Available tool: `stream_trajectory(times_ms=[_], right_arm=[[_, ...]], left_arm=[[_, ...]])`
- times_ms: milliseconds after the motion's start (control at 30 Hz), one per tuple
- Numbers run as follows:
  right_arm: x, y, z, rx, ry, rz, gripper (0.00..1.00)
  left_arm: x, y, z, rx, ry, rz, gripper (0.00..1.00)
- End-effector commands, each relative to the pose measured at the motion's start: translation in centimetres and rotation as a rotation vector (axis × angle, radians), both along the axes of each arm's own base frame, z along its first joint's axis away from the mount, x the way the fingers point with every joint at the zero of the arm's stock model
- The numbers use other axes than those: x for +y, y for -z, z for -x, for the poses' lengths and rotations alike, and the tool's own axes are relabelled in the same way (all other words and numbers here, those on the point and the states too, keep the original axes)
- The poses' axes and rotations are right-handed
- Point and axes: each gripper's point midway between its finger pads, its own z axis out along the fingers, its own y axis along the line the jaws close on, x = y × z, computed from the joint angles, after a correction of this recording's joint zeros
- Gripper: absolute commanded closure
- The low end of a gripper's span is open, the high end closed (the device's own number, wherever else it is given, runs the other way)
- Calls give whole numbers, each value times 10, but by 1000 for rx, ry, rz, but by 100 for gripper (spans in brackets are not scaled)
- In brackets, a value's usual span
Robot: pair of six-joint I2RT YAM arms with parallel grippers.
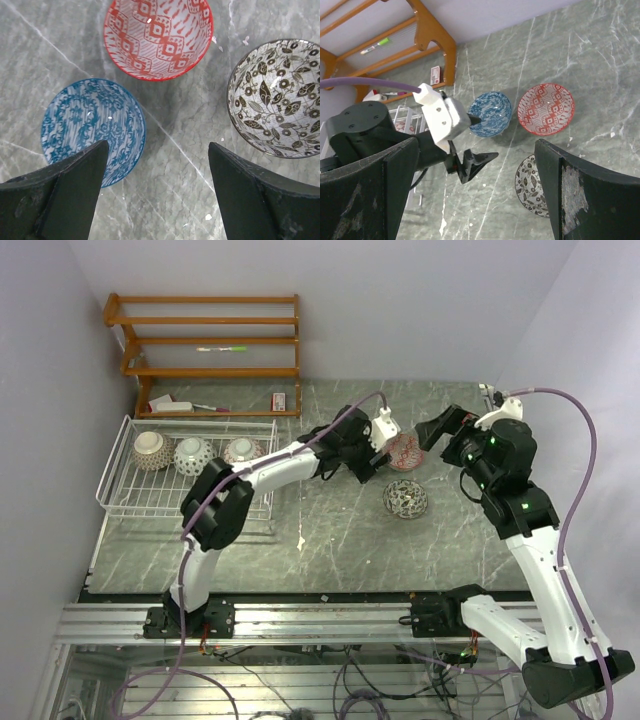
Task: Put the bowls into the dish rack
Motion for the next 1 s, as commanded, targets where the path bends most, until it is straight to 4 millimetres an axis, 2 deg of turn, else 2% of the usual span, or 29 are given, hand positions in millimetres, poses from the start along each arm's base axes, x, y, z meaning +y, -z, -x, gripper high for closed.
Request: stream_trajectory(times_ms=[0, 133, 233, 300, 467, 533, 600, 733, 833, 867, 900, 967], right_arm=[[-3, 5, -1, 2, 13, 0, 0], [-3, 8, -2, 3, 12, 2, 0], [-2, 11, -3, 9, 11, 4, 0], [-3, 13, -4, 11, 12, 7, 0], [0, 19, -6, 21, 0, 10, 0], [0, 20, -7, 22, -1, 9, 0], [0, 21, -7, 23, 0, 10, 0], [0, 23, -8, 26, 2, 10, 0], [0, 24, -7, 28, 1, 10, 0], [0, 23, -7, 26, 2, 10, 0], [0, 23, -6, 27, 3, 10, 0], [-1, 22, -5, 25, 5, 9, 0]], left_arm=[[-9, 21, 1, 6, 59, -52, 8], [-12, 39, -4, 8, 73, -81, 10], [-13, 53, -4, 25, 83, -117, 16], [-12, 61, -7, 23, 77, -127, 17], [-8, 74, -15, 1, 42, -151, 19], [-7, 78, -18, -6, 30, -161, 24], [-5, 83, -19, -7, 21, -170, 32], [-2, 86, -20, -13, 2, -171, 63], [1, 84, -24, -35, -25, -168, 80], [2, 84, -26, -41, -35, -171, 88], [4, 83, -27, -45, -44, -172, 92], [6, 81, -27, -49, -58, -171, 93]])
